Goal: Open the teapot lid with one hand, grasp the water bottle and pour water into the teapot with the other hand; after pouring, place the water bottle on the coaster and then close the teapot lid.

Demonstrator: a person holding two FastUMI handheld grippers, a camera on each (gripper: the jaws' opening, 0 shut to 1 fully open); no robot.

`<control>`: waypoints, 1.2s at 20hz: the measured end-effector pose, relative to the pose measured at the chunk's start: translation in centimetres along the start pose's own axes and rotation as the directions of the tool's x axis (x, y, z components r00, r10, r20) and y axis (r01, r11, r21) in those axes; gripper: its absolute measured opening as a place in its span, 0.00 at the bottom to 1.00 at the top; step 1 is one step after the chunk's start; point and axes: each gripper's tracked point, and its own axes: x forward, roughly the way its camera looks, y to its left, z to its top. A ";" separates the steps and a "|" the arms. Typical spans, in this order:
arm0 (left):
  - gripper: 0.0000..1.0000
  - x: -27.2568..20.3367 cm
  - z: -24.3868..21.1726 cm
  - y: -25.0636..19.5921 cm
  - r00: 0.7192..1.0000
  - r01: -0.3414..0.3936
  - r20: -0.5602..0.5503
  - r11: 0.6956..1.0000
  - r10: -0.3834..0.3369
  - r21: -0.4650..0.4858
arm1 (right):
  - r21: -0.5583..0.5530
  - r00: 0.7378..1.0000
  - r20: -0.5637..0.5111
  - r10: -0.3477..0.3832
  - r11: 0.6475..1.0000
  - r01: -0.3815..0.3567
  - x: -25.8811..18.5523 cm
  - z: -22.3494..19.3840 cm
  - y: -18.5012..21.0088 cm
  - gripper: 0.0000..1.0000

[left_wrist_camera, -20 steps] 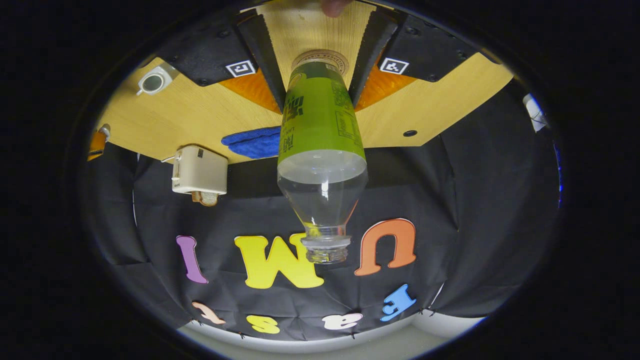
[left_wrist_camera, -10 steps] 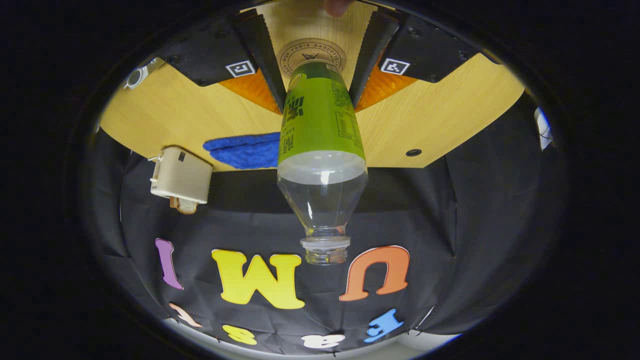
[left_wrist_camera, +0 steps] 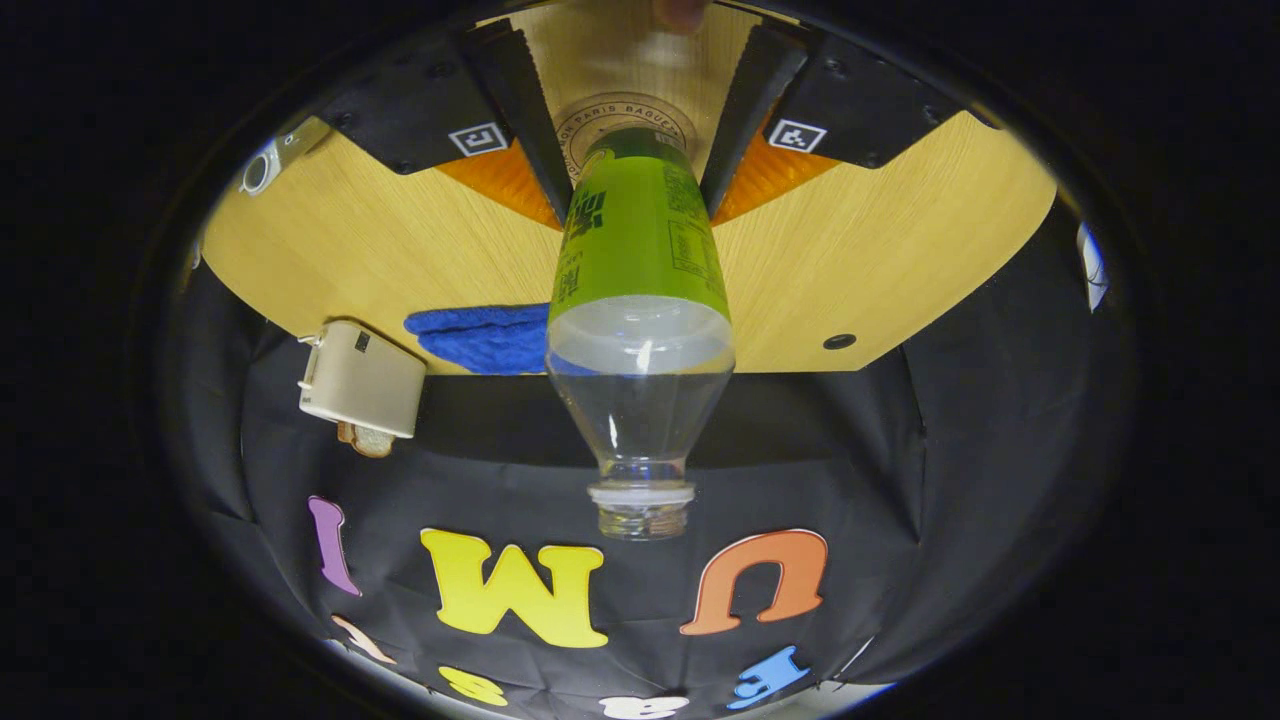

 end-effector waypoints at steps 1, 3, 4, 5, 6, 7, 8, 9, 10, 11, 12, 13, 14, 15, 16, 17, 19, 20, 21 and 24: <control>0.79 0.0 -0.2 0.1 1.000 -0.004 -0.008 1.000 0.004 0.005 | -0.001 1.000 0.001 0.001 1.000 -0.001 -0.1 0.0 0.1 0.00; 0.82 -0.5 -0.1 0.5 1.000 -0.020 -0.011 1.000 0.020 0.006 | -0.001 1.000 0.003 0.005 1.000 -0.005 -0.1 0.0 0.2 0.00; 0.90 -0.9 0.2 0.7 1.000 -0.031 -0.003 0.999 0.031 0.009 | 0.000 1.000 0.003 0.005 1.000 -0.005 -0.2 0.0 0.2 0.00; 0.92 -1.4 0.6 0.9 0.999 -0.039 0.004 0.999 0.039 0.010 | 0.001 1.000 0.004 0.007 1.000 -0.007 -0.3 0.0 0.3 0.00; 0.92 -2.3 1.0 0.7 0.999 -0.038 0.011 0.999 0.038 0.011 | 0.001 1.000 0.005 0.010 1.000 -0.010 -0.3 0.1 0.5 0.00; 0.92 -3.2 1.2 0.6 0.999 -0.036 0.009 0.999 0.036 0.011 | 0.002 1.000 0.009 0.015 1.000 -0.015 -0.4 0.2 0.7 0.00; 0.92 -4.3 1.2 0.2 1.000 -0.022 0.001 1.000 0.022 0.010 | 0.002 1.000 0.011 0.024 1.000 -0.024 -0.5 0.2 1.1 0.00; 0.92 -5.5 1.5 -0.2 1.000 -0.009 -0.001 1.000 0.009 0.000 | 0.000 0.999 0.016 0.033 0.999 -0.033 -0.6 0.3 1.6 0.00; 0.93 -6.9 1.9 -0.3 1.000 -0.004 0.008 1.000 0.005 -0.008 | -0.002 0.999 0.020 0.045 0.999 -0.045 -0.7 0.5 2.1 0.00; 0.93 -8.4 2.2 -0.2 1.000 -0.013 0.011 1.000 0.013 -0.017 | -0.004 0.998 0.025 0.058 0.998 -0.057 -0.8 0.5 2.6 0.00; 0.93 -9.6 2.3 0.1 1.000 -0.024 0.009 0.999 0.024 -0.036 | -0.005 0.997 0.030 0.069 0.998 -0.069 -1.0 0.6 3.1 0.00; 0.93 -10.8 2.1 -0.1 1.000 -0.025 -0.002 0.998 0.024 -0.065 | -0.005 0.996 0.034 0.081 0.997 -0.081 -1.1 0.6 3.6 0.00; 0.93 -12.1 2.2 -0.6 1.000 -0.009 0.003 0.995 0.009 -0.096 | -0.006 0.995 0.038 0.092 0.996 -0.092 -1.2 0.7 4.0 0.00; 0.93 -13.5 2.4 -0.9 1.000 0.000 0.015 0.993 0.001 -0.122 | -0.007 0.994 0.047 0.103 0.995 -0.102 -1.4 0.9 4.5 0.00; 0.93 -14.6 2.9 -0.6 0.999 -0.013 0.035 0.992 0.017 -0.126 | -0.013 0.992 0.060 0.110 0.994 -0.110 -1.5 1.2 4.8 0.00; 0.94 -15.9 3.6 -0.1 0.997 -0.035 0.068 0.992 0.043 -0.119 | -0.016 0.990 0.076 0.123 0.992 -0.122 -1.6 1.4 5.2 0.00; 0.93 -18.2 5.1 0.4 0.986 -0.070 0.143 0.992 0.085 -0.104 | -0.009 0.984 0.094 0.148 0.989 -0.148 -1.7 1.7 6.1 0.00; 0.94 -19.1 5.4 0.5 0.980 -0.082 0.173 0.992 0.098 -0.097 | -0.007 0.982 0.107 0.158 0.987 -0.158 -1.7 2.1 6.4 0.00; 0.94 -20.0 6.0 0.5 0.972 -0.093 0.206 0.991 0.110 -0.091 | -0.009 0.979 0.122 0.163 0.987 -0.163 -1.7 2.5 6.6 0.00; 0.94 -21.6 6.3 0.8 0.954 -0.125 0.263 0.989 0.141 -0.078 | -0.006 0.972 0.132 0.194 0.981 -0.195 0.0 2.8 7.9 0.00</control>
